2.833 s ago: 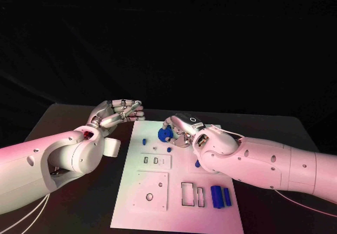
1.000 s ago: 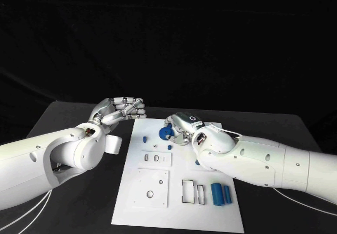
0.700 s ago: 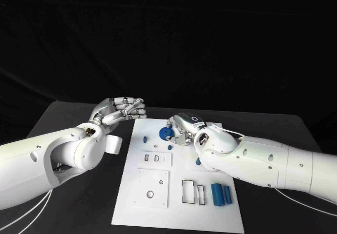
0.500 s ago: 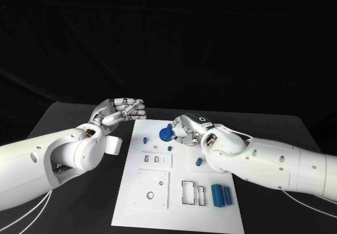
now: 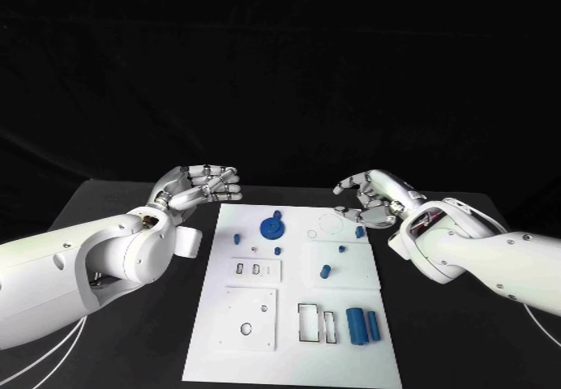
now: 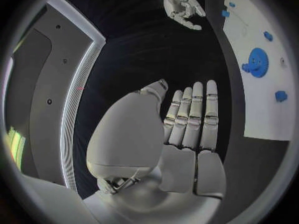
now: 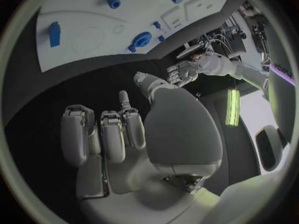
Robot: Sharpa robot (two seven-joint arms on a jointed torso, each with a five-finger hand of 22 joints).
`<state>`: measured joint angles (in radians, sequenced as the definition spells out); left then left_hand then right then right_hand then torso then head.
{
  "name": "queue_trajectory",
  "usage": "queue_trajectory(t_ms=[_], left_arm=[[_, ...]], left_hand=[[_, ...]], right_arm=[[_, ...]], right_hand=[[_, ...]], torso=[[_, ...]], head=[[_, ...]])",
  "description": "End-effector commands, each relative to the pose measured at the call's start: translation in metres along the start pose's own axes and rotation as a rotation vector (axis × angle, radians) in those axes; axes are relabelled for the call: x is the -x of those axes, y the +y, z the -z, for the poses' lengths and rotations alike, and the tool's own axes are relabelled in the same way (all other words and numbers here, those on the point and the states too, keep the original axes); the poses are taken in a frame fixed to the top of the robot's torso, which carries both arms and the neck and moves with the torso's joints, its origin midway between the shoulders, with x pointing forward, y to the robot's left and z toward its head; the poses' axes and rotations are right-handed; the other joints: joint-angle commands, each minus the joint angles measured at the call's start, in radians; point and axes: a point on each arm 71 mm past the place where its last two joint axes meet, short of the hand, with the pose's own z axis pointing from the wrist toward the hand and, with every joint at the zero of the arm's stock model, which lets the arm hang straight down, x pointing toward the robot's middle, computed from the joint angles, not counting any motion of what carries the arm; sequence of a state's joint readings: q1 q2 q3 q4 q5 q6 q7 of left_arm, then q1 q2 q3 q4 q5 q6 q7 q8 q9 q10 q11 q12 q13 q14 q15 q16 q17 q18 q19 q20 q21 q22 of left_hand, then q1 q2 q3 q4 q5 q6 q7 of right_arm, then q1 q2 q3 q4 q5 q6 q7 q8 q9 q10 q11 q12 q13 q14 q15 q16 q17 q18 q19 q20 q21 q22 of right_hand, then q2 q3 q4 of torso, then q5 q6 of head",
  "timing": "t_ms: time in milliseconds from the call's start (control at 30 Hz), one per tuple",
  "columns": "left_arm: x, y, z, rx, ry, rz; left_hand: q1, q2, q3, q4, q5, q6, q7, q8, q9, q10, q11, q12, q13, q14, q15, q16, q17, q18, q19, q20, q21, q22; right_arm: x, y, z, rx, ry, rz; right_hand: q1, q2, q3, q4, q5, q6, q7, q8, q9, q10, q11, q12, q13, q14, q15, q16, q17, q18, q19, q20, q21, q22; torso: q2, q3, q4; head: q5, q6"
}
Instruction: Assemble the parts on the task board
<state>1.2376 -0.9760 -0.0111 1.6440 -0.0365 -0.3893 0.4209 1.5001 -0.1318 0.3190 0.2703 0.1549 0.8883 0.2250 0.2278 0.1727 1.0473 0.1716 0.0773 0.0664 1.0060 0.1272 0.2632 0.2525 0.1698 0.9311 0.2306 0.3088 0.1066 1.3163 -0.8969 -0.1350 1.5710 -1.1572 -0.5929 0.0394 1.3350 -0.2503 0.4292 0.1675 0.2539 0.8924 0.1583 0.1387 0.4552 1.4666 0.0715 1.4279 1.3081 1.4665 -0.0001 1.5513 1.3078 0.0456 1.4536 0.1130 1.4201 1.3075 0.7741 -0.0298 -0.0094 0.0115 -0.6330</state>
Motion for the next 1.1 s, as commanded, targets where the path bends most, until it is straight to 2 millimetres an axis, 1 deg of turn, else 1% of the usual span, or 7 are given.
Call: queue_trajectory(t_ms=[33,100,267,367,500,933,1100], left_arm=[[-0.003,0.001,-0.001,-0.010,0.027,0.016],[-0.004,0.001,-0.001,-0.009,0.029,0.017],[-0.004,0.003,-0.002,-0.007,0.032,0.019],[-0.004,0.004,-0.002,-0.005,0.032,0.020],[-0.004,0.005,-0.002,-0.004,0.031,0.020],[-0.004,0.005,-0.002,-0.005,0.033,0.021],[-0.004,0.005,-0.001,-0.005,0.034,0.021]], left_hand=[[0.001,-0.008,0.005,-0.001,-0.006,-0.007,0.007,-0.005,0.001,0.003,0.005,-0.006,0.000,-0.004,0.004,-0.007,0.001,0.013,0.002,0.004,-0.007,-0.001],[0.001,-0.008,0.005,-0.001,-0.006,-0.007,0.007,-0.005,0.001,0.003,0.005,-0.006,0.000,-0.004,0.004,-0.007,0.001,0.013,0.002,0.004,-0.007,-0.001],[0.001,-0.008,0.006,-0.002,-0.006,-0.007,0.007,-0.005,0.001,0.003,0.005,-0.007,0.000,-0.004,0.004,-0.007,0.001,0.013,0.002,0.004,-0.007,-0.001],[0.001,-0.008,0.006,-0.002,-0.006,-0.007,0.007,-0.005,0.001,0.003,0.005,-0.007,0.000,-0.004,0.004,-0.007,0.001,0.013,0.002,0.004,-0.007,-0.001],[0.001,-0.008,0.006,-0.002,-0.006,-0.007,0.007,-0.005,0.001,0.003,0.005,-0.007,0.000,-0.004,0.004,-0.007,0.001,0.013,0.002,0.004,-0.007,-0.001],[0.001,-0.008,0.006,-0.002,-0.006,-0.007,0.007,-0.005,0.001,0.003,0.005,-0.007,0.000,-0.004,0.004,-0.007,0.001,0.013,0.002,0.004,-0.007,-0.001],[0.001,-0.008,0.006,-0.002,-0.006,-0.007,0.007,-0.005,0.001,0.003,0.005,-0.007,0.000,-0.004,0.004,-0.007,0.001,0.013,0.002,0.004,-0.007,-0.001]], right_arm=[[0.002,-0.010,0.007,0.012,0.073,-0.128],[0.005,-0.022,0.013,-0.007,0.086,-0.125],[0.006,-0.047,0.023,-0.054,0.110,-0.113],[0.002,-0.060,0.028,-0.079,0.133,-0.106],[-0.005,-0.074,0.033,-0.115,0.160,-0.100],[-0.019,-0.093,0.028,-0.189,0.180,-0.082],[-0.022,-0.095,0.025,-0.207,0.175,-0.071]], right_hand=[[0.012,-0.004,0.001,-0.011,0.014,0.003,0.005,-0.007,0.002,-0.006,0.005,-0.011,0.120,0.086,0.005,-0.004,0.189,0.005,-0.010,-0.001,-0.009,0.100],[0.012,-0.011,0.000,-0.020,0.051,0.002,0.006,-0.012,0.003,-0.009,0.006,-0.015,0.117,0.087,0.006,-0.004,0.190,0.005,-0.011,-0.001,-0.011,0.100],[0.020,-0.017,-0.003,-0.035,0.065,-0.018,0.010,-0.027,0.001,-0.013,0.009,-0.020,0.113,0.087,0.008,-0.003,0.192,0.006,-0.014,0.000,-0.016,0.097],[0.021,-0.020,-0.007,-0.039,0.066,-0.023,0.012,-0.031,0.000,-0.018,0.011,-0.025,0.109,0.088,0.009,-0.003,0.194,0.008,-0.018,0.001,-0.021,0.092],[0.024,-0.021,-0.009,-0.042,0.067,-0.025,0.012,-0.033,0.000,-0.020,0.011,-0.027,0.107,0.088,0.010,-0.002,0.197,0.008,-0.018,0.002,-0.022,0.091],[0.025,-0.019,-0.009,-0.043,0.067,-0.026,0.013,-0.034,0.001,-0.017,0.012,-0.024,0.110,0.088,0.010,-0.002,0.197,0.007,-0.017,0.002,-0.021,0.093],[0.027,-0.012,-0.006,-0.044,0.066,-0.025,0.013,-0.035,0.001,-0.016,0.012,-0.022,0.112,0.088,0.011,-0.002,0.196,0.007,-0.017,0.003,-0.022,0.092]], torso=[[-0.010,0.0080,-0.0093],[-0.012,0.0108,-0.0121],[-0.013,0.0152,-0.0140],[-0.012,0.0185,-0.0153],[-0.010,0.0144,-0.0130],[-0.009,0.0135,-0.0140],[-0.008,0.0154,-0.0124]], head=[[-0.002,-0.004],[-0.006,-0.006],[-0.006,-0.012],[0.002,-0.013],[0.002,-0.016],[0.002,-0.030],[0.005,-0.027]])
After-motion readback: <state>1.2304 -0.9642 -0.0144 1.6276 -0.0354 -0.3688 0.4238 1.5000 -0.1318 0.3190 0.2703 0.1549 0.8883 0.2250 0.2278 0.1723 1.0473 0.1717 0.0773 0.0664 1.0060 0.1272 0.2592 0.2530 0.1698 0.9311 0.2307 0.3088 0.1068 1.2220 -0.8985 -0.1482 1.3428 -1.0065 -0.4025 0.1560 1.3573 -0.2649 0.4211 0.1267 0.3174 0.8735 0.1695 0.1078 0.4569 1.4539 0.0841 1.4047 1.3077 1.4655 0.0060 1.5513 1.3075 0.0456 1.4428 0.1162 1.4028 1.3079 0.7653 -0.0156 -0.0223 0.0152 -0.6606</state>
